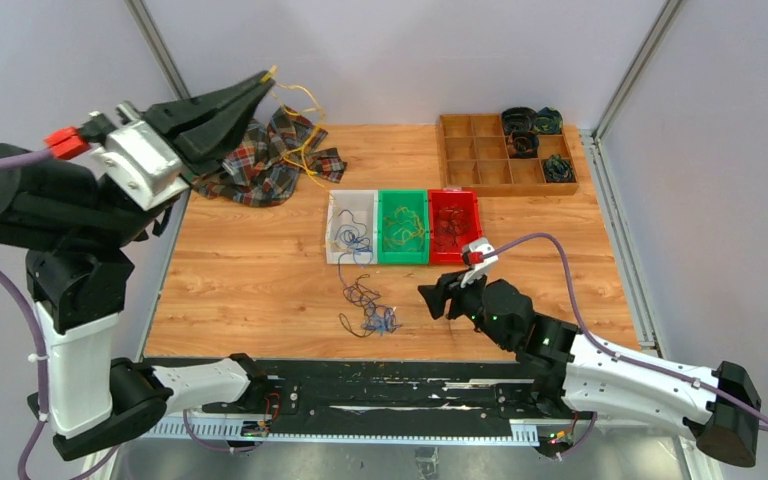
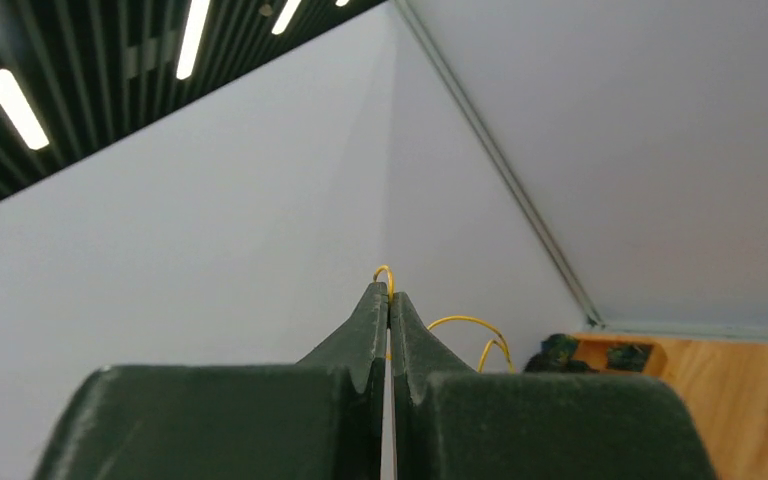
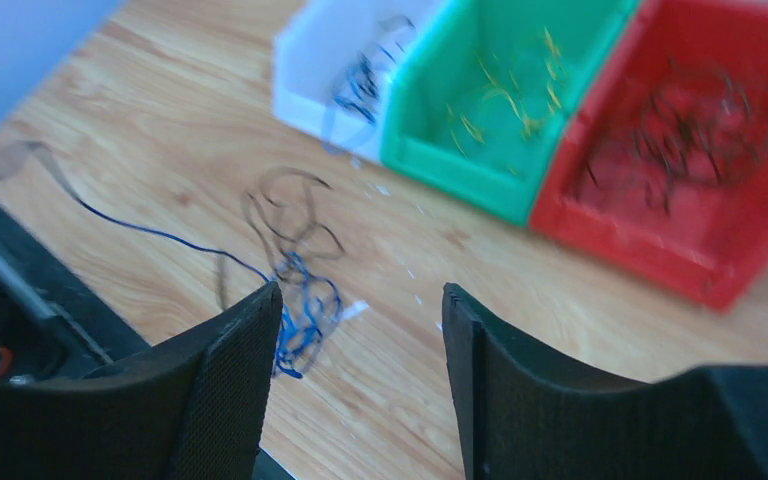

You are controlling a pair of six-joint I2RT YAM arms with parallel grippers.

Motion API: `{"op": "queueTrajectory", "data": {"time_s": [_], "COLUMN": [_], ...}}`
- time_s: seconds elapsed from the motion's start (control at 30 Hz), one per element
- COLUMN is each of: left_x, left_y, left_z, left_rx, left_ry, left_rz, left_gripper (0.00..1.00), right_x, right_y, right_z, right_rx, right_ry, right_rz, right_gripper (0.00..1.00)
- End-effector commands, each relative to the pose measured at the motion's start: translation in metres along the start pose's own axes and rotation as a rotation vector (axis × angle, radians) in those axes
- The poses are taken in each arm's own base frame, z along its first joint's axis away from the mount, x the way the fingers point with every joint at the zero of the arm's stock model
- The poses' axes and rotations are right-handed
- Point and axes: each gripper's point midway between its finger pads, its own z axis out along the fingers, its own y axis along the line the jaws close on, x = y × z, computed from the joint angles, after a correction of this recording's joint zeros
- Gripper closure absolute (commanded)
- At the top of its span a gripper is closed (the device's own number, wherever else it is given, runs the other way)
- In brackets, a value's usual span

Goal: Untangle the cables

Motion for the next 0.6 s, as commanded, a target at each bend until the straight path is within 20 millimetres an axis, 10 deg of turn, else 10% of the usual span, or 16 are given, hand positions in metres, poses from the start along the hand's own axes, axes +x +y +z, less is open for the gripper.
{"op": "queueTrajectory", "data": {"time_s": [0.0, 0.27, 0.57], "left_x": [0.017, 0.034, 0.037], "left_y": [-0.035, -0.054, -0.058], "left_z": [0.001, -0.003, -0.004], "left_rx": [0.133, 0.184, 0.202], "left_ry": [0.034, 0.074, 0.079], "left_rz": [-0.111, -0.157, -0.164], "left_gripper": [1.0, 1.0, 1.0], "right_x": [-0.059, -0.109, -0.114], "right_y": [0.053, 0.128, 0.143], "right_z": [-0.006, -0.008, 0.017], "right_rx": [-0.235, -0.519, -0.488], "right_ry": [-0.112, -0.213, -0.236], "right_rz": [-0.082, -0.1, -0.207], "right_gripper": [0.37, 0.36, 0.41]}}
